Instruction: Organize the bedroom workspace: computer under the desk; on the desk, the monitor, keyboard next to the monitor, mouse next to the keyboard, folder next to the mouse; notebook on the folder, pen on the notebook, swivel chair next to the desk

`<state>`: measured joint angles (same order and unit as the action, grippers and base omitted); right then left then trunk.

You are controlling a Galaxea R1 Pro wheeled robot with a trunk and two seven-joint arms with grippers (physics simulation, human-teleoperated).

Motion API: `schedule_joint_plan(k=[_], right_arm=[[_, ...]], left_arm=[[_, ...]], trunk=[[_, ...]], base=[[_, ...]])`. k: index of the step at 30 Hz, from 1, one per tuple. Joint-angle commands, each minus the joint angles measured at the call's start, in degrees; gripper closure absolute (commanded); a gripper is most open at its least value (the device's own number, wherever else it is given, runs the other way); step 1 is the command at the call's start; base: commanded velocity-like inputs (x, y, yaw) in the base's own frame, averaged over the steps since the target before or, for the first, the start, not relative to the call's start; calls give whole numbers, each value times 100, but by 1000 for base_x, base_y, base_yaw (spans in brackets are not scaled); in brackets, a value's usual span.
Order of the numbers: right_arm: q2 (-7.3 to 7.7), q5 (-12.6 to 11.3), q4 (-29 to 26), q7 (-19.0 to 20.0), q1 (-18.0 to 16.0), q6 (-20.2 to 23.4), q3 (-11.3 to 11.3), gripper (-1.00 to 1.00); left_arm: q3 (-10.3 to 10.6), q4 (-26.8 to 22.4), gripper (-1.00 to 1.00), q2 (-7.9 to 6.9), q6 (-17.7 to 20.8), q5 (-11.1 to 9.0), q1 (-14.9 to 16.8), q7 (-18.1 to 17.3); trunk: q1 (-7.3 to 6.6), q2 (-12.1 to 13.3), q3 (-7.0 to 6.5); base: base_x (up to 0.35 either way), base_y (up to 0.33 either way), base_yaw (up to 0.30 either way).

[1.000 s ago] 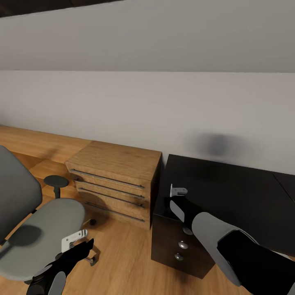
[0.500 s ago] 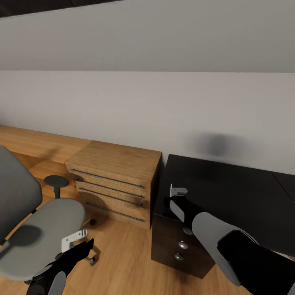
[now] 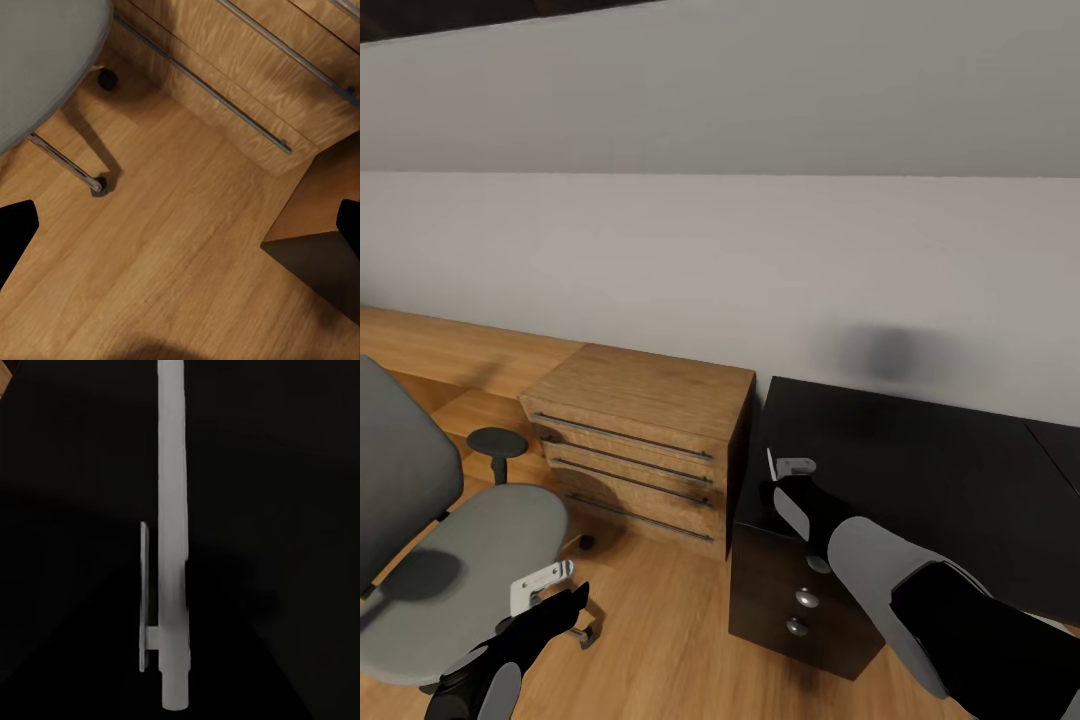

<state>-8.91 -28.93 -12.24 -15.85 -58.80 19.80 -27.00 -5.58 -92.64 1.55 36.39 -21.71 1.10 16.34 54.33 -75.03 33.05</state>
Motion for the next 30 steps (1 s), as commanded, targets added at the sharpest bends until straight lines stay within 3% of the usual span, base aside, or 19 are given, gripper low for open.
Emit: schedule_joint_plan(k=[1,13,26,30], right_arm=[[3,-109,424,-34,0,50,-33,100],[3,-104,424,-33,0,50,-33,100],[29,-104,211,-52,0,40,-14,100],[100,-170,63,-75,0,31,-4,100]], left_arm=[[-4,-8,-100,3,24,-61,4,44],[-13,-8,-100,3,17,-61,4,45],[4,40,-100,3,25,-54,4,64],[6,130,-100,0,26,-42,4,75]], trunk=[[0,-3,7],[0,-3,7],[-285,519,-227],[-373,679,-298]], base=[[0,0,0],[0,0,0],[0,0,0],[-8,0,0]])
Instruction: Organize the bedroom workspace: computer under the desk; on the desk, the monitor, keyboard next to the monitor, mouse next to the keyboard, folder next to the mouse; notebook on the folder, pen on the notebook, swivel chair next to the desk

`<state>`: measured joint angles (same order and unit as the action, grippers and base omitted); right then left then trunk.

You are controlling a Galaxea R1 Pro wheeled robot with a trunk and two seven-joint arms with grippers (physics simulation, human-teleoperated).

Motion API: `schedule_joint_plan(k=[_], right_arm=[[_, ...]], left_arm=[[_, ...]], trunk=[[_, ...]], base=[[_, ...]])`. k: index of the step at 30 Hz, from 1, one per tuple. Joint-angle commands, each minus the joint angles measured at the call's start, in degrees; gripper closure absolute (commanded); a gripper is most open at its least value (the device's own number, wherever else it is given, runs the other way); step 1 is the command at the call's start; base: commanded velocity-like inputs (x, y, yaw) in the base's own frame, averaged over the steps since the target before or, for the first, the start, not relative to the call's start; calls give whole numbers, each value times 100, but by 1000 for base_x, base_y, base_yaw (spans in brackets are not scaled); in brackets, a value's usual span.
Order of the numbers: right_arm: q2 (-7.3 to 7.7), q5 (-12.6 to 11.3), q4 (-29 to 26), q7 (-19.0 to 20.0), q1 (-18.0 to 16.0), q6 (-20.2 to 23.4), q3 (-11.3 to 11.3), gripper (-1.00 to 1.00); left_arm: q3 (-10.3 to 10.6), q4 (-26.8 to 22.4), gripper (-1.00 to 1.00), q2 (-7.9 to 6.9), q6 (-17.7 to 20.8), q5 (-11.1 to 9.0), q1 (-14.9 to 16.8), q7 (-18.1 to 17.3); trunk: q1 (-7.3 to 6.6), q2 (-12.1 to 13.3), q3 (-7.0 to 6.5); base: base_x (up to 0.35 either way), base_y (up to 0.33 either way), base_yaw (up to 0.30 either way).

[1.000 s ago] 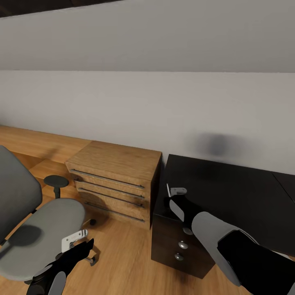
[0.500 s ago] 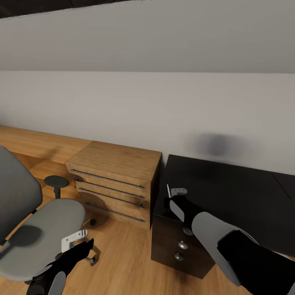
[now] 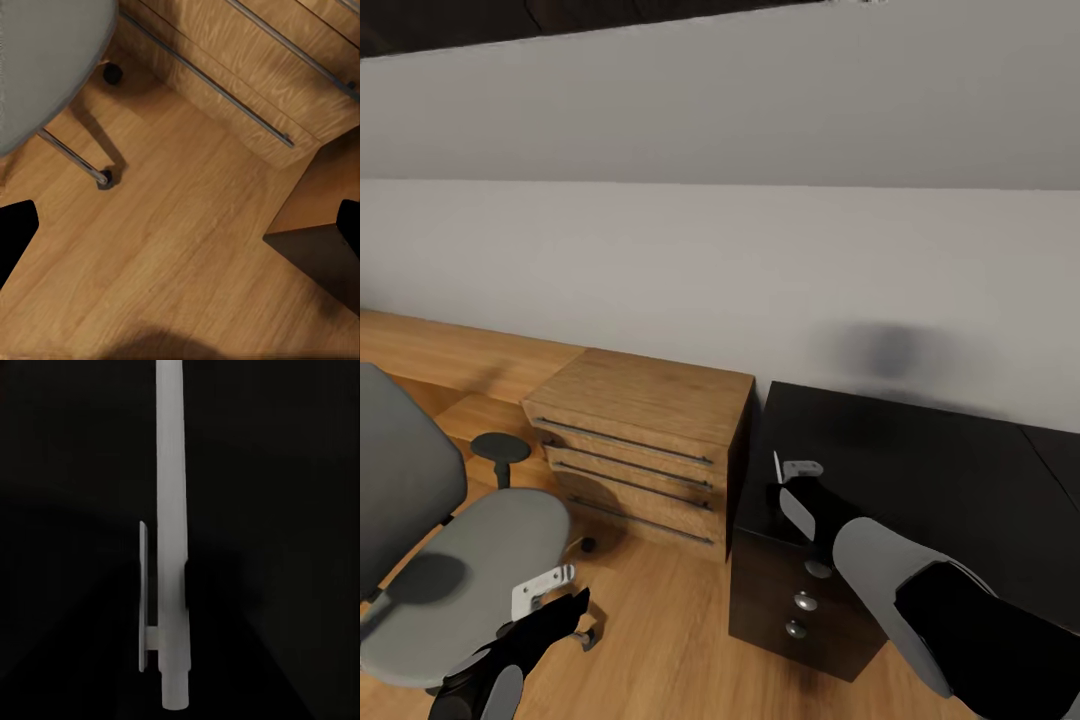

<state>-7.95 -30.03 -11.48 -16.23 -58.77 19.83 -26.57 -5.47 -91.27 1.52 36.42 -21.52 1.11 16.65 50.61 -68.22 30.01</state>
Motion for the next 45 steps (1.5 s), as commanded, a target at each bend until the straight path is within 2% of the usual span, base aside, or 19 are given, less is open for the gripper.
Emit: schedule_joint_plan(k=[1,3,4,8,12,14,15,16,17,19,20,25,32,34,39,40,43,45], right_arm=[[39,-150,-109,-43,-3,36,-48,100],[143,-426,-324,-83,-3,118,-57,100],[337,-763,-742,-337,-1,278,-75,100],[445,-894,-1036,-716,35,355,-76,100],[476,-965,-1226,-1065,56,393,-75,100],[484,-1274,-1346,-1242,58,403,-76,100],[485,-1299,-1357,-1251,58,404,-76,100],[487,-1397,-1497,-1337,59,620,-72,100],[487,-1398,-1513,-1367,59,642,-71,100],[487,-1406,-1601,-1556,59,697,-73,100],[487,-1501,-1738,-1852,86,732,-75,100],[503,-1678,-1820,-1937,133,742,-69,100],[694,-1807,-2035,-1953,199,750,-76,100],[709,-1857,-2065,-1953,210,750,-76,100],[726,-1904,-2096,-1954,224,750,-74,100],[753,-1908,-2096,-1954,225,750,-70,100],[891,-1949,-2095,-1952,226,741,-68,100],[987,-2150,-2095,-1953,226,733,-64,100]], left_arm=[[-8,9,-100,1,23,-55,4,45],[-8,35,-100,1,19,-49,4,51],[25,101,-100,8,9,-39,4,60],[227,233,-100,7,-10,-29,4,73],[390,332,-100,-14,-21,-22,4,74],[409,776,-100,-27,-38,29,4,53],[411,839,-100,-28,-40,60,4,52],[413,2118,-100,-29,-541,555,4,33],[411,2229,-100,-29,-667,567,4,29],[413,2594,-100,-29,-1218,595,4,18],[423,3082,-100,-29,-1795,608,4,10],[439,3380,-100,-25,-1943,613,4,26],[420,3833,-100,-50,-1985,620,4,29],[422,3874,-100,-53,-1988,621,4,30],[424,4341,-100,-55,-1990,622,5,31],[424,4518,-100,-55,-1990,623,10,31],[424,4618,-100,-55,-1996,623,12,31],[424,4639,-100,-55,-1998,623,12,31]], trunk=[[-23,38,-12],[-67,118,-48],[-89,158,-66],[-177,319,-138],[-264,479,-210],[-308,559,-246],[-330,599,-264],[-352,639,-282],[-374,680,-300],[-418,760,-336],[-440,800,-354],[-550,1000,-443],[-704,1281,-569],[-748,1361,-605],[-857,1562,-695],[-879,1602,-713],[-945,1722,-767],[-989,1803,-804]], base=[[-106,0,0],[-214,0,0],[-317,0,0],[-291,0,0],[-84,0,0],[-9,0,0],[-4,0,0],[0,0,0],[0,0,0],[0,0,0],[0,0,0],[0,0,-15],[0,0,-143],[0,0,-39],[0,0,-7],[0,0,-1],[0,0,0],[0,0,-42]])
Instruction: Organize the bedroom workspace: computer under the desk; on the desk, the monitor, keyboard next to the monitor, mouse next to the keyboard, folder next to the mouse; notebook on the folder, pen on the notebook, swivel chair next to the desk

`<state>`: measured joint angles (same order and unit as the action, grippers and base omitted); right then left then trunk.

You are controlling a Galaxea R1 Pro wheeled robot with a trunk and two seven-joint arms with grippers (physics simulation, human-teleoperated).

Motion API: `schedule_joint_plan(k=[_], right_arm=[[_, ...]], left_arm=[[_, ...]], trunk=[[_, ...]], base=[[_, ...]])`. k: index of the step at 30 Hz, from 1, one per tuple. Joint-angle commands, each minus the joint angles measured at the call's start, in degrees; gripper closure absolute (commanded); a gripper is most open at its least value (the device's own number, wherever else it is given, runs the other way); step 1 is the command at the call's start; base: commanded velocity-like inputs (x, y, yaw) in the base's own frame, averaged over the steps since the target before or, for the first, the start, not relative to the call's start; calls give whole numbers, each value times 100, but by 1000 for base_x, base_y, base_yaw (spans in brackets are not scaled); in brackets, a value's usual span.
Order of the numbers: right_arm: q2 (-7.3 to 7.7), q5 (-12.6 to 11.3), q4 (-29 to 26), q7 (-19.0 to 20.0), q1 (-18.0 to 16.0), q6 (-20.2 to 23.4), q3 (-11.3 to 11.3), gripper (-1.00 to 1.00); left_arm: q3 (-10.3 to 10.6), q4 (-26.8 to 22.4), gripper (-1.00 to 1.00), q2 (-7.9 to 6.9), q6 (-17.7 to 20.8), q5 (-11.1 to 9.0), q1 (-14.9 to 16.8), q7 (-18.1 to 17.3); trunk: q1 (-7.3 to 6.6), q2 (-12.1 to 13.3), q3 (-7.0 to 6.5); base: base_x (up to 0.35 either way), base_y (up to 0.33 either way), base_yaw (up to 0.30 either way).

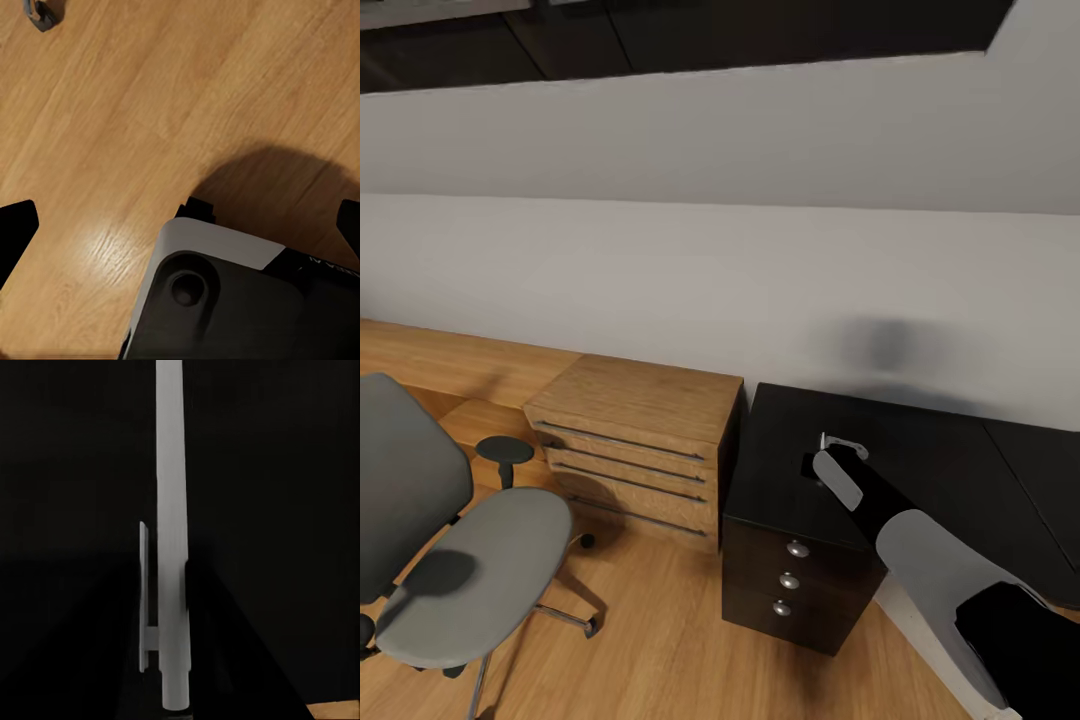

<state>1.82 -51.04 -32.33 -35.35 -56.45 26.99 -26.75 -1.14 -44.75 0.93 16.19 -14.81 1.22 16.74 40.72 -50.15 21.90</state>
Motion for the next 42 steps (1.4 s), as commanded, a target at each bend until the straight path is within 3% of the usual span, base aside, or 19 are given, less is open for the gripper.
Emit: schedule_joint_plan(k=[1,6,10,17,21,28,32,42], right_arm=[[57,-181,-10,-41,-7,14,-48,100],[167,-487,-11,-42,-7,-2,-49,100],[188,-538,-10,-42,-7,-12,-50,100],[195,-555,-3,-64,-7,-21,-49,100],[196,-556,-2,-122,-7,-39,-46,100],[196,-557,7,-216,-7,-59,-37,100],[202,-557,8,-225,-7,-62,-33,100],[312,-563,32,-230,-7,-293,-41,100]], left_arm=[[-9,-6,-100,4,25,-49,1,23],[-9,0,-100,4,23,-49,1,23],[-9,5,-100,9,0,-49,1,23],[-9,110,-100,12,-461,-53,1,23],[-6,140,-100,16,-530,-50,1,17],[-6,150,-100,21,-570,-50,1,20],[10,174,-100,26,-1136,-50,1,33],[209,186,-100,30,-1380,-52,1,42]], trunk=[[-22,36,-13],[-131,237,-118],[-219,397,-204],[-373,678,-355],[-461,838,-441],[-461,838,-467],[-461,838,-481],[-461,838,-517]], base=[[0,0,-131],[0,0,-195],[0,0,-231],[0,0,-241],[0,0,-244],[0,0,-260],[0,0,-271],[0,-128,-273]])
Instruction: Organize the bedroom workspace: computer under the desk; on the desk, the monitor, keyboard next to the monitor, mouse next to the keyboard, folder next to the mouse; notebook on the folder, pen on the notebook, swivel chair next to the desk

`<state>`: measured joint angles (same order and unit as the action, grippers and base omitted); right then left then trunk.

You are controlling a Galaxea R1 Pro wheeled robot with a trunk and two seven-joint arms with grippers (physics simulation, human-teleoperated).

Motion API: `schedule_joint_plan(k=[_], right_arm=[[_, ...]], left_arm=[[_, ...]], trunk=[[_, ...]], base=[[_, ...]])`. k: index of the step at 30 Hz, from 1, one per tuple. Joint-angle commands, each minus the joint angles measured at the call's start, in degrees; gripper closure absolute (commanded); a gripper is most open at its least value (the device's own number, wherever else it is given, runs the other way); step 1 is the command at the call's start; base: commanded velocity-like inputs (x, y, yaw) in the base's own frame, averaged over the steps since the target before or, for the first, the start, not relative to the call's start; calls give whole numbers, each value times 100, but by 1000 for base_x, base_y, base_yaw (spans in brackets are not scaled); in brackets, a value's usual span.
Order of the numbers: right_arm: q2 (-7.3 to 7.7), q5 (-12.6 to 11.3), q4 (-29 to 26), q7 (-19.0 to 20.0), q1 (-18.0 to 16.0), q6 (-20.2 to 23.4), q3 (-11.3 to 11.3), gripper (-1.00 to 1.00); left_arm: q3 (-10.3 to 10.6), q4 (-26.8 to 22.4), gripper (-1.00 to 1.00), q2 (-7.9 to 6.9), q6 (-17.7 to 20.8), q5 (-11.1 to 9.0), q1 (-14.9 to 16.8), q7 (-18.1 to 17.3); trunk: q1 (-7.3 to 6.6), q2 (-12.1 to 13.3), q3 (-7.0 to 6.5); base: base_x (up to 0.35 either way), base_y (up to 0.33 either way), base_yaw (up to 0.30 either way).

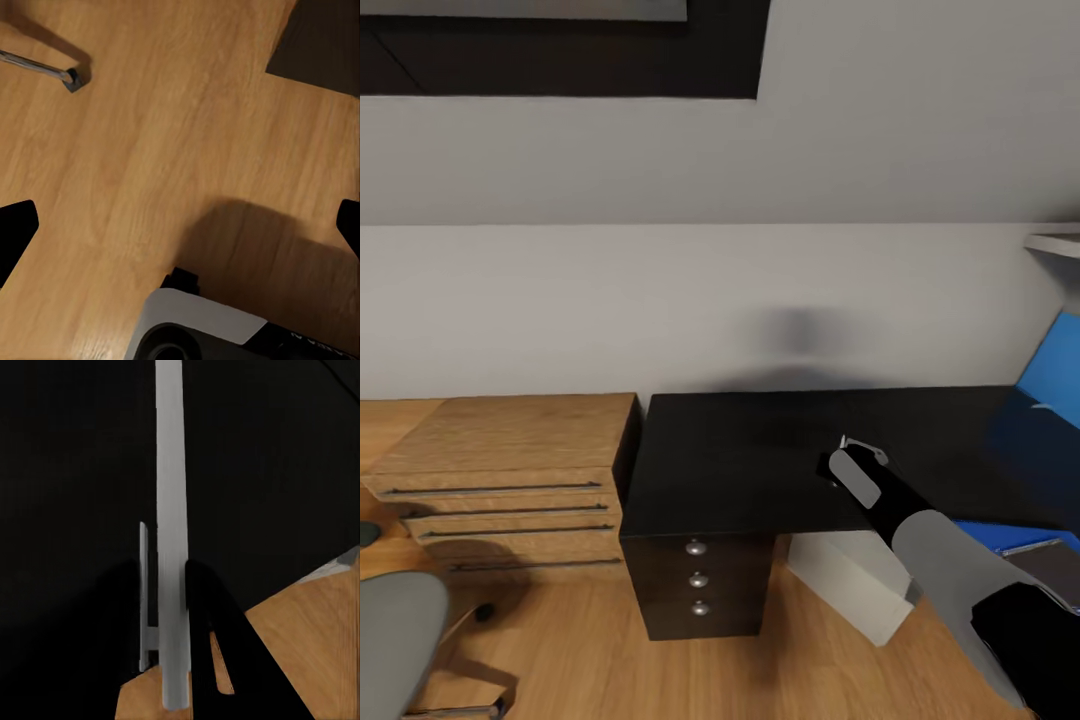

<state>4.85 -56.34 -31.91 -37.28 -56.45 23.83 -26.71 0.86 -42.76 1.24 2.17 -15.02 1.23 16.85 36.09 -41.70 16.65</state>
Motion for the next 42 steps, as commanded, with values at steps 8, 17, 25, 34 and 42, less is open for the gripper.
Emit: schedule_joint_plan(k=[8,17,25,34,42], right_arm=[[9,-31,0,-33,-7,16,-54,100],[7,-32,0,-33,-7,8,-60,100],[5,-29,0,-25,-7,8,-62,100],[3,-26,4,-25,-7,8,-62,100],[0,-26,2,-33,-7,8,-62,100]], left_arm=[[19,-13,-100,0,21,-29,0,29],[68,-13,-100,8,-5,-28,0,38],[73,-13,-100,8,-6,-31,0,36],[73,-13,-100,6,-6,-30,0,34],[73,-13,-100,6,-6,-34,0,38]], trunk=[[2,-7,-5],[2,-7,-6],[2,-7,-6],[2,-7,-6],[2,-7,-6]], base=[[0,-32,-284],[0,-1,-292],[0,0,-296],[0,0,-299],[0,0,-299]])
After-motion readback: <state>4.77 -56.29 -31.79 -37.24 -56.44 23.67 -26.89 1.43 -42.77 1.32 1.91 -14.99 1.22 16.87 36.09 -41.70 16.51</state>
